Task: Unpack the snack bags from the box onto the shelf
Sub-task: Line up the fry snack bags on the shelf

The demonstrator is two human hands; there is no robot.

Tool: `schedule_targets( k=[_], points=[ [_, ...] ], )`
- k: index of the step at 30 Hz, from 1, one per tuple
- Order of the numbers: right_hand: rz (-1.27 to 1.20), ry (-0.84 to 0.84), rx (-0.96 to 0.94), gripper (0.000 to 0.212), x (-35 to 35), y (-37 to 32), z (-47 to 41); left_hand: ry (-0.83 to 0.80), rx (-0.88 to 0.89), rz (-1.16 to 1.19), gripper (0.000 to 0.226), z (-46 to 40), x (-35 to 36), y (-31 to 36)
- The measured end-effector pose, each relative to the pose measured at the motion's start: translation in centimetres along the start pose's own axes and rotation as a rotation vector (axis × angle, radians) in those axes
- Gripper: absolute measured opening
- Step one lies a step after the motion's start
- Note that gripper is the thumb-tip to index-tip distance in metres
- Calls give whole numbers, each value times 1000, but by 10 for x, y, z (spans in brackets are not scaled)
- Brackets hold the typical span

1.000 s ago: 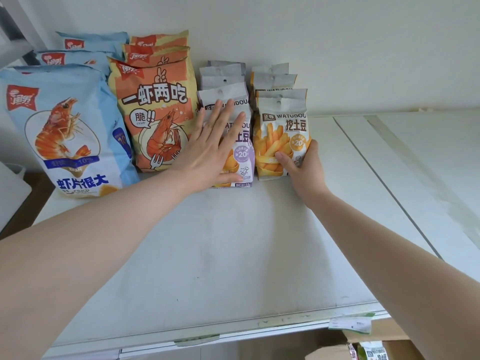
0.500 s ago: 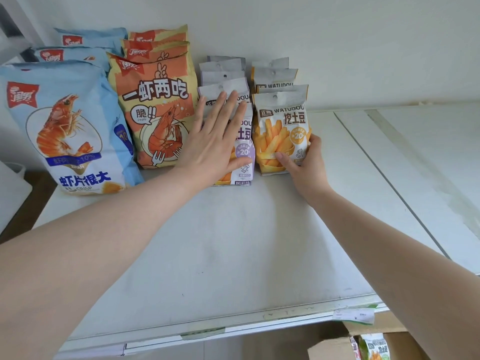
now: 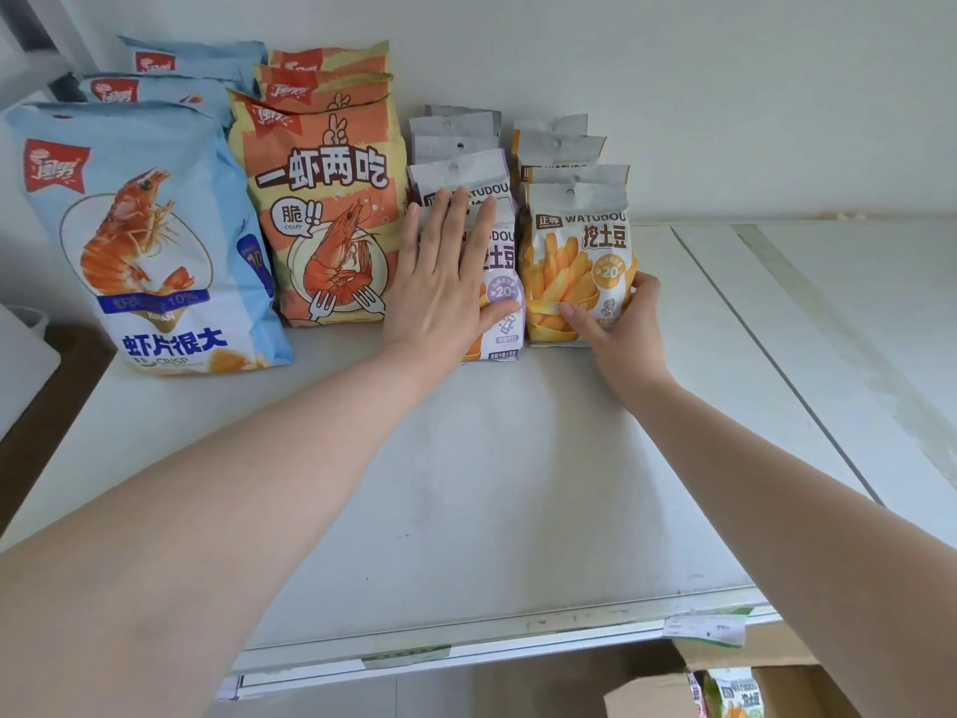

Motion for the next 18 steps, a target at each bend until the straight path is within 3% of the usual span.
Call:
schedule_targets(
  k=[13, 18],
  points=[
    [-2, 17, -19, 79, 0, -7, 7, -7, 39, -23, 90, 3, -7, 2],
    [13, 40, 25, 80, -7, -6, 12, -3, 60, 34, 79, 7, -19, 8]
  ],
)
Point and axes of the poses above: each hand's wrist, its own z-axis away from the middle knuckle, its own x-axis out of the palm, y = z × x, the point moved 10 cm from there along -z, towards the middle knuckle, and after that the axes turned 8 degrees about -y, right-handed, at the moved point
